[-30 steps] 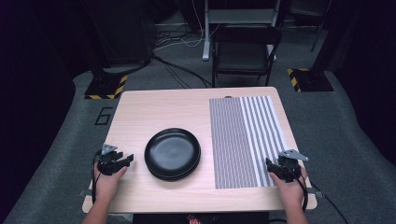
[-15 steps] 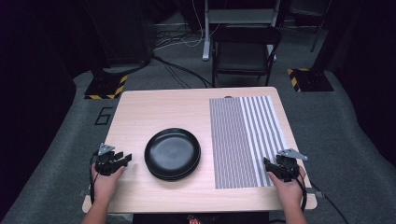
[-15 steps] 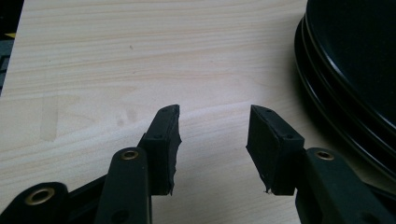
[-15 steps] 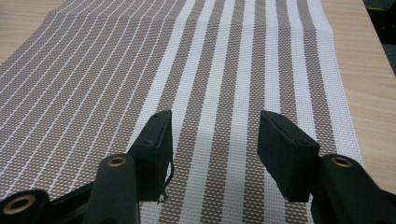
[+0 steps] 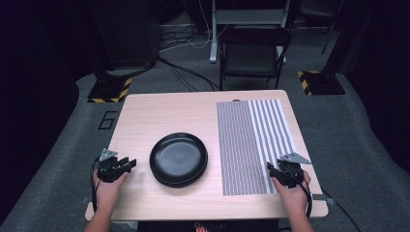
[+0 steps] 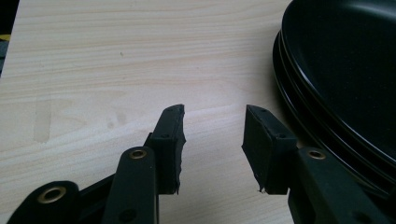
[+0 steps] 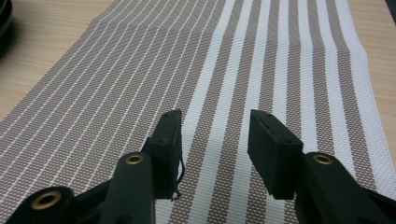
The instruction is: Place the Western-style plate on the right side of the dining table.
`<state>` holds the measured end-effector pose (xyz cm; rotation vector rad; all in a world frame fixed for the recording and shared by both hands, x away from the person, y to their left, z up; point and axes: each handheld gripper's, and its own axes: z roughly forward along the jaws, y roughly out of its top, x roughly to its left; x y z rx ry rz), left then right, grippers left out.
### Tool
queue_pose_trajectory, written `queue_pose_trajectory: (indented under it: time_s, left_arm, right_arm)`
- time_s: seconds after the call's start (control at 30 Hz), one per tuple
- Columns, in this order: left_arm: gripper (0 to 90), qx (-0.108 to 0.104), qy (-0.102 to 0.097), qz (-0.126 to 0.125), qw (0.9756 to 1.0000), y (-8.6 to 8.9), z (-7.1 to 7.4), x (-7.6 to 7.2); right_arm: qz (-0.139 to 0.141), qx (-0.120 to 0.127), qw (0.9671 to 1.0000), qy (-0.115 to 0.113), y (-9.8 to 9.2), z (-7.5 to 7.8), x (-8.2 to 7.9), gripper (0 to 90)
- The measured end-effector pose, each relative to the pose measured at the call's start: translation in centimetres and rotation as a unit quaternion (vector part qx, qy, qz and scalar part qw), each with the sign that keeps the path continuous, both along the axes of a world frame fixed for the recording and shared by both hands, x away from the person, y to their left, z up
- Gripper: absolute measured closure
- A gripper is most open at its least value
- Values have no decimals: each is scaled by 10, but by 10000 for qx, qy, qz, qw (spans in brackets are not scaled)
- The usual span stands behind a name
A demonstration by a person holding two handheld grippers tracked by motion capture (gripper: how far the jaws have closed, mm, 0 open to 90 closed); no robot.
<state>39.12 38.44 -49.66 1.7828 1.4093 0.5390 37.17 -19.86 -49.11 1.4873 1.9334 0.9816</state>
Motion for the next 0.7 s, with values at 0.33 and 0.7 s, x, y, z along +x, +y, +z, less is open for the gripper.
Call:
queue_pose_trajectory:
  time_s: [0.33,0.7]
  left_arm:
    - [578,-169,-191,-50,9997,-1,7,-4]
    - [539,-218,-302,-175,9992,-7,19,-5]
  right_arm:
    - [121,90,9999,1,11,14,1,652]
    - [368,119,9992,-89,32,25,14,560]
